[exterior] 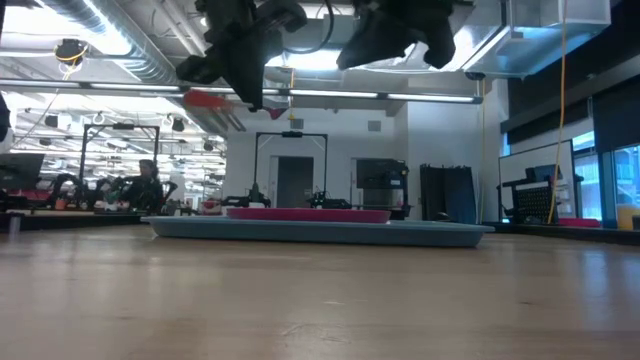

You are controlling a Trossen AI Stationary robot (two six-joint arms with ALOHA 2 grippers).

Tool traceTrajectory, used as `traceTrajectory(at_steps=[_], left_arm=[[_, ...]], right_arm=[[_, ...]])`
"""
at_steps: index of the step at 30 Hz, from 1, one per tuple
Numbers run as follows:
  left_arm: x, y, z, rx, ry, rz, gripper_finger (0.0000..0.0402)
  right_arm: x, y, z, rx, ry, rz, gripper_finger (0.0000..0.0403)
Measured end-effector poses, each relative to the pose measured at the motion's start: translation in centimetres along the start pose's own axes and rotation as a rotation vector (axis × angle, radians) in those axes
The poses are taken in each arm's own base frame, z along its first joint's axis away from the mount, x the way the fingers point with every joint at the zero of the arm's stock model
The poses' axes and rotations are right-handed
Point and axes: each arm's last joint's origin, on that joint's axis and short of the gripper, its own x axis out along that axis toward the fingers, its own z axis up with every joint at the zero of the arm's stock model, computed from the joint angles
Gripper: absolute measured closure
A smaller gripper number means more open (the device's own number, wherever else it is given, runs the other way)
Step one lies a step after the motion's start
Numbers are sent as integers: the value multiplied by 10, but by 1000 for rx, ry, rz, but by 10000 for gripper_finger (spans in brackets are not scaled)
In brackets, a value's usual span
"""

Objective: Pick and place plate/cup/fork/spoon on tray
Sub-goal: Put the orange fork on the blue serving tray at the right of the orange spoon

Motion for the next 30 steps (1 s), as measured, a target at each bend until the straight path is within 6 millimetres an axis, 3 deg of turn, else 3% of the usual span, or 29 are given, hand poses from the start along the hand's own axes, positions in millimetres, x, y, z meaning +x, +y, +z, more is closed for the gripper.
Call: traceTrajectory(at_steps=[15,25,30], left_arm=[[0,-2,0,-4,26,-33,401],[0,-2,-1,-3,44,-44,401],[1,-4,-2,-3,96,-79,401]], right_arm=[[57,10,-13,9,56,10,390],[61,9,-12,10,65,-36,328],[61,4,-8,-70,22,-83,321]])
